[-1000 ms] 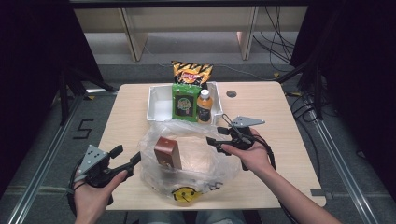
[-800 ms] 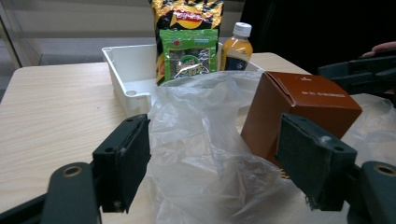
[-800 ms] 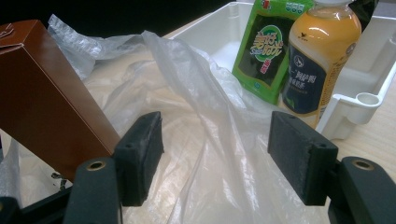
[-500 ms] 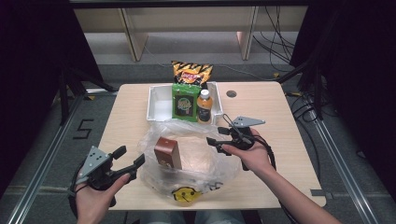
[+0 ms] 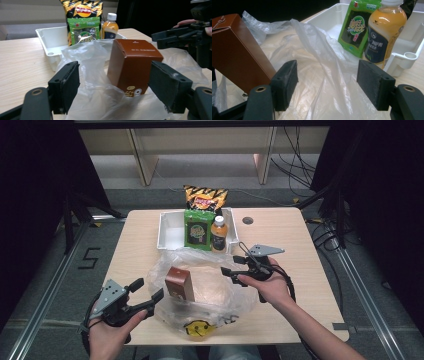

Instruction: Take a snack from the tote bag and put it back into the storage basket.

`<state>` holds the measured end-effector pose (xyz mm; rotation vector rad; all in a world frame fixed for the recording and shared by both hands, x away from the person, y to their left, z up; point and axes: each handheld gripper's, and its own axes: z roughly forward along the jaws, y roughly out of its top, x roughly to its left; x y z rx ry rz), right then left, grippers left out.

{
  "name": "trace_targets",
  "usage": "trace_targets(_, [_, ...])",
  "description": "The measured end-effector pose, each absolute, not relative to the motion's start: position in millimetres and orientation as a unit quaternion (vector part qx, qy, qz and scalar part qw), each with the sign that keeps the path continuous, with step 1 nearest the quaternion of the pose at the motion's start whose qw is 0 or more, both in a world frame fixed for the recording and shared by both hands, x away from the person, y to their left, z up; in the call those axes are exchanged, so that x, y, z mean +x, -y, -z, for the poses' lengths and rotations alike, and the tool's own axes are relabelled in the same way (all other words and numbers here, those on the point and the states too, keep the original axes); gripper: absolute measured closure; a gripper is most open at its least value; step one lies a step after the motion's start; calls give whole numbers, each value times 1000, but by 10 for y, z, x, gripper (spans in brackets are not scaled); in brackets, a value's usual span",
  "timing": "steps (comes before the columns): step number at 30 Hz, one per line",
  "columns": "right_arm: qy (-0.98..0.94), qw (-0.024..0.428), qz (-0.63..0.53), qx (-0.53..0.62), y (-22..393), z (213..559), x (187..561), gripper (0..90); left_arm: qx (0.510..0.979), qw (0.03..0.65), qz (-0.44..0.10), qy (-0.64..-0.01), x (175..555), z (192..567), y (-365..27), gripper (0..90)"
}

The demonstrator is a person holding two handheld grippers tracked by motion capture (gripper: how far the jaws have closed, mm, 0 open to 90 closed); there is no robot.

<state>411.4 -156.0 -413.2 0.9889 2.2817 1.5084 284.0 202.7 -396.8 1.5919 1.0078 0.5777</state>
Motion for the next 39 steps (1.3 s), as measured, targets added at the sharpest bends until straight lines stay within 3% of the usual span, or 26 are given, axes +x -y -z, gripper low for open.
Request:
trace_targets(14, [-770, 120, -530, 335, 1580, 4025, 4086, 290, 687, 550, -246, -406, 2860, 3990, -1795, 160])
trace_targets(39, [-769, 120, -521, 351, 1606, 4000, 4053, 283, 705, 519, -257, -409, 3114, 4154, -1427, 122])
